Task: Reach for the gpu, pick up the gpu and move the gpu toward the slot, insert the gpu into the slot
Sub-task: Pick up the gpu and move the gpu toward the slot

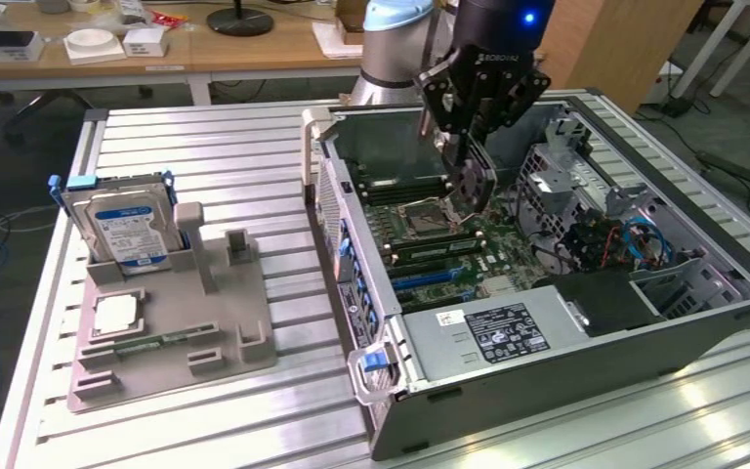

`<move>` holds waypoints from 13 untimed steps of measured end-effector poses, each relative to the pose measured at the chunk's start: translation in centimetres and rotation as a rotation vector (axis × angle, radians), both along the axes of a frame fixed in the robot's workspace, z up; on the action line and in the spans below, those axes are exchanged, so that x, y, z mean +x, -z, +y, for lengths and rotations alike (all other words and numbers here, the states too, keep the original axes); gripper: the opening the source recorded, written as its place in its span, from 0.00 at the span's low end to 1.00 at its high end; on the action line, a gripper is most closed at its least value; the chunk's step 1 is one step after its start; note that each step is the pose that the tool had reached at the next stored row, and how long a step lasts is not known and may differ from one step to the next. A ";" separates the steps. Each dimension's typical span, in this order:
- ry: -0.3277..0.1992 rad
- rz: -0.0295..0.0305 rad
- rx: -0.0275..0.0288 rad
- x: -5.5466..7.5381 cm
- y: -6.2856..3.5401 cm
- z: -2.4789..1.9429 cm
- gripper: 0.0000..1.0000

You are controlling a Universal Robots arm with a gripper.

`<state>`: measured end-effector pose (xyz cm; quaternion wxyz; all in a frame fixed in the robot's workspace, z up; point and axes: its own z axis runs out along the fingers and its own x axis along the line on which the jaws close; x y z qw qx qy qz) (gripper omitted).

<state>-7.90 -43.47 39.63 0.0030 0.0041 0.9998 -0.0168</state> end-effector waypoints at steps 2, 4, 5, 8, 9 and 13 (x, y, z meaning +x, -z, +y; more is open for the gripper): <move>0.000 0.0000 0.0000 0.3 0.01 0.00 0.27; 0.000 0.0000 0.0000 0.6 0.02 0.00 0.27; 0.000 0.0000 0.0001 0.7 0.03 0.00 0.27; 0.000 0.0000 0.0001 1.1 0.04 0.00 0.27; 0.000 0.0000 0.0001 1.2 0.05 0.00 0.27; -0.012 0.0001 0.0001 1.8 0.05 0.00 0.27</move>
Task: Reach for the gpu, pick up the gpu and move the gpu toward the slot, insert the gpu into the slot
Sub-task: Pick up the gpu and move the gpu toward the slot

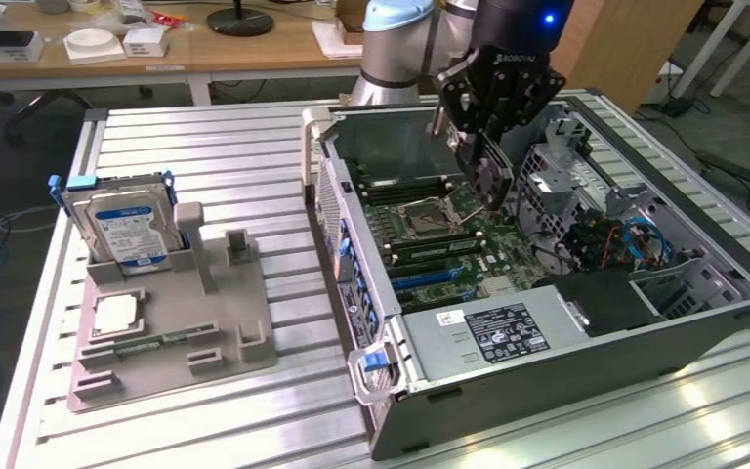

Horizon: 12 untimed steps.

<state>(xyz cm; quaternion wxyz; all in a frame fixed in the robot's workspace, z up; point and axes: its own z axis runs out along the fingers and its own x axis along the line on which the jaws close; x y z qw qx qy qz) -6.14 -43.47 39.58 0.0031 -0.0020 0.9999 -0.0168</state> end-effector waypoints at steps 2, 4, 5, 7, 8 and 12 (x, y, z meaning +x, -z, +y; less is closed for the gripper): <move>-0.005 0.0000 -0.0001 0.2 0.00 0.00 0.27; -0.007 -0.0001 0.0000 0.3 0.00 0.00 0.27; -0.007 -0.0001 0.0001 0.3 0.01 0.00 0.27; -0.007 -0.0001 0.0000 0.5 0.02 0.01 0.27; -0.008 -0.0001 0.0000 0.7 0.02 0.01 0.27; -0.010 -0.0001 0.0000 1.4 0.04 0.00 0.27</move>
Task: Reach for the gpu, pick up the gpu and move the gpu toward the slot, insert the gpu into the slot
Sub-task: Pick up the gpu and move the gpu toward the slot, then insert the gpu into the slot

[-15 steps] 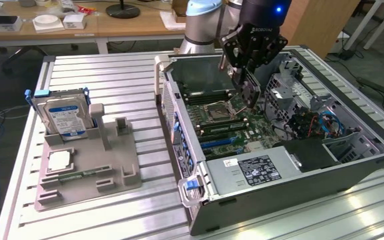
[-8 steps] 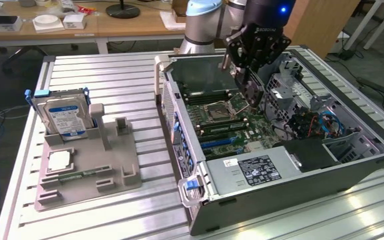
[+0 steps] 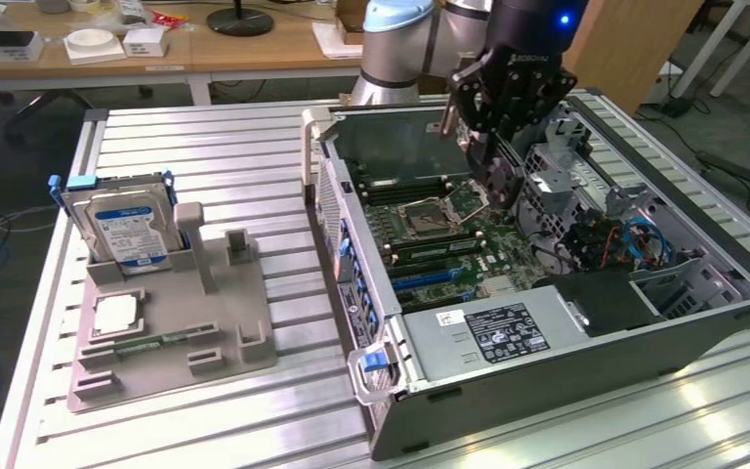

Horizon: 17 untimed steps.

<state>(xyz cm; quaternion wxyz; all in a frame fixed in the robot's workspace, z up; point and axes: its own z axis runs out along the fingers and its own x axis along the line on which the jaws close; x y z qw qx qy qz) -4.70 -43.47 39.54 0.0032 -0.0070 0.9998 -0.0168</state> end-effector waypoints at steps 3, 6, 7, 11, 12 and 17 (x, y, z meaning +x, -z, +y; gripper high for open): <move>-0.001 0.0000 0.0000 0.6 0.05 0.00 0.27; -0.002 0.0000 0.0000 1.1 0.13 0.00 0.27; -0.002 0.0001 -0.0001 1.2 0.13 0.00 0.27; -0.002 0.0001 -0.0001 1.2 0.14 0.00 0.27; -0.002 0.0000 -0.0001 1.2 0.14 0.00 0.27; -0.002 0.0000 0.0000 1.2 0.14 0.00 0.27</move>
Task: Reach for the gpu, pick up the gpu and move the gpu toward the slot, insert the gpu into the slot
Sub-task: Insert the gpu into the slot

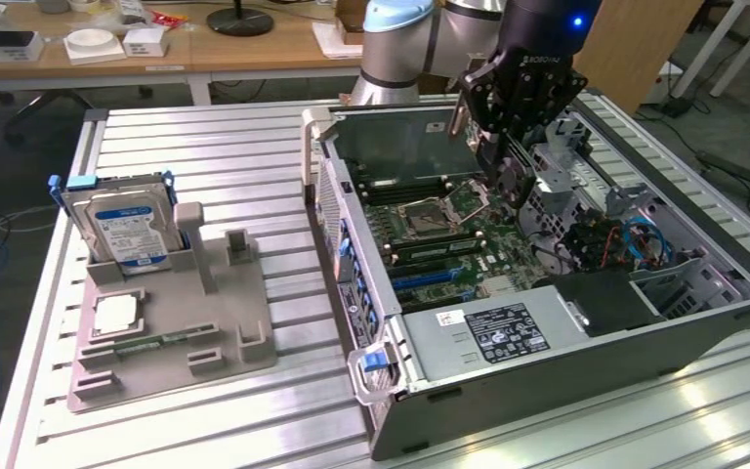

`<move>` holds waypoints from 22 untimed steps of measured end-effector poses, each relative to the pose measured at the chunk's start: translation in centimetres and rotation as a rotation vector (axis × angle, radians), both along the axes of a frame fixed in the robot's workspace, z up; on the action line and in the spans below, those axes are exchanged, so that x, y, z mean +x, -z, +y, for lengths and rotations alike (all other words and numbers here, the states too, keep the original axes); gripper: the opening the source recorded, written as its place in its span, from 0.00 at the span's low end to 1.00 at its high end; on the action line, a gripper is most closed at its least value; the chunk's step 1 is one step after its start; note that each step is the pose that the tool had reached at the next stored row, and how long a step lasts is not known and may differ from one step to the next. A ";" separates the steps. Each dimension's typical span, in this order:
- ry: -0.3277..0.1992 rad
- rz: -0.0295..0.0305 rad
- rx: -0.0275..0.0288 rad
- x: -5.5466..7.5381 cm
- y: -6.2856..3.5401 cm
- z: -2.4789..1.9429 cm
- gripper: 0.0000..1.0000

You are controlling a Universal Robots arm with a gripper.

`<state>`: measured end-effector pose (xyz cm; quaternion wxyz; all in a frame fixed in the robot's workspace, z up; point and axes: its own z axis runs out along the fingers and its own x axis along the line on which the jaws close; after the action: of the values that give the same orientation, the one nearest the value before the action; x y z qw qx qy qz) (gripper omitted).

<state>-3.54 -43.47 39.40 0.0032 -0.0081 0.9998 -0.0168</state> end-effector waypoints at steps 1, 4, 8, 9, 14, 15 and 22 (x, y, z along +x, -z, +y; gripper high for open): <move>0.000 0.0000 0.0000 0.0 0.00 0.00 0.27; 0.000 0.0000 0.0000 0.0 0.00 0.00 0.27; -0.025 0.0000 -0.0001 0.0 0.00 0.00 0.27; -0.042 0.0000 0.0000 0.0 0.00 0.00 0.27; -0.131 0.0000 -0.0001 0.0 0.00 -0.01 0.27; -0.148 0.0001 0.0000 0.0 0.00 -0.01 0.27; -0.266 0.0000 0.0000 0.0 0.01 -0.01 0.27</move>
<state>-3.54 -43.48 39.39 0.0054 -0.1408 0.9899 -0.0162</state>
